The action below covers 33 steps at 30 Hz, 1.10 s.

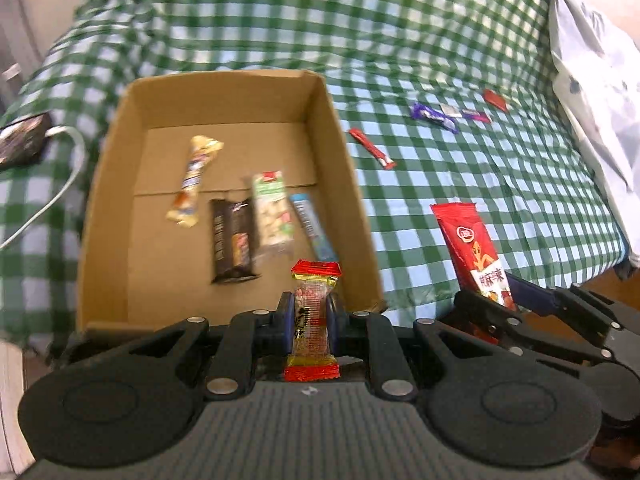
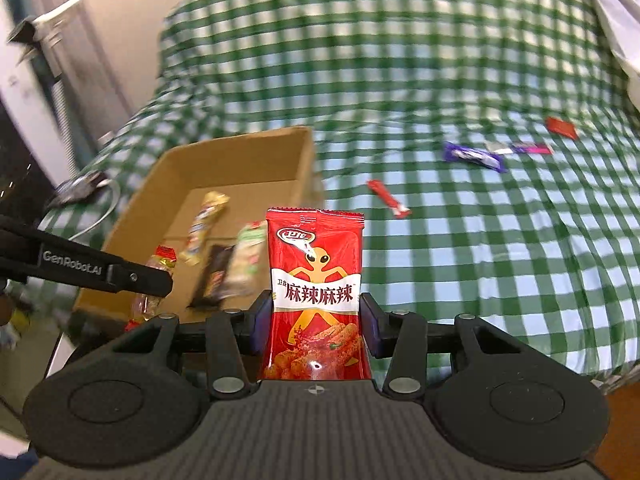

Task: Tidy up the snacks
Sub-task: 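Carry both held snacks over the box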

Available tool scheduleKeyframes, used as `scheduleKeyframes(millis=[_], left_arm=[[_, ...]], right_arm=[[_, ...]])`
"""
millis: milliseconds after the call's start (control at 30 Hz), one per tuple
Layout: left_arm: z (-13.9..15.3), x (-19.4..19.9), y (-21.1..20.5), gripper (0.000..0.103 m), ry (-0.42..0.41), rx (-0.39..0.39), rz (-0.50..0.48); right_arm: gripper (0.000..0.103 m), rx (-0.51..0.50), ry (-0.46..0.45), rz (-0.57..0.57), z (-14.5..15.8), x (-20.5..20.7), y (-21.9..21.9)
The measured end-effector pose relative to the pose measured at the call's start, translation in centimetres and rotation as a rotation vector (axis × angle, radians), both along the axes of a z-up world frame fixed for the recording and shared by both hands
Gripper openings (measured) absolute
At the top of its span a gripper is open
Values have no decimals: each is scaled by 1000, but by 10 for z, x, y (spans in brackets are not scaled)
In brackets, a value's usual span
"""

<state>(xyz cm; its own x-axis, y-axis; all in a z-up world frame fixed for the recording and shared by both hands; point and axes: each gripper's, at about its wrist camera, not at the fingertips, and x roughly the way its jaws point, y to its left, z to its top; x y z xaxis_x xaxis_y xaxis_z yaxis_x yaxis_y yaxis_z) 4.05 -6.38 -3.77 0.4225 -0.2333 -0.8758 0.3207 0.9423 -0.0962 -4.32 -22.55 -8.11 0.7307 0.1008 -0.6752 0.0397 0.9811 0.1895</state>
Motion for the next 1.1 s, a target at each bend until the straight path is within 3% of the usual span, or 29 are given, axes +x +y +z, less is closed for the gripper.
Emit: scheduleKeyframes(millis=[433,1100], left_arm=[[14,-52,61,17,-61,-72,76],[8,-45,82,17,-54,-102,113]], right_arm=[[47,-100,-59,84,27,-34,57],[47,-153,-50,112,28,-30,75]])
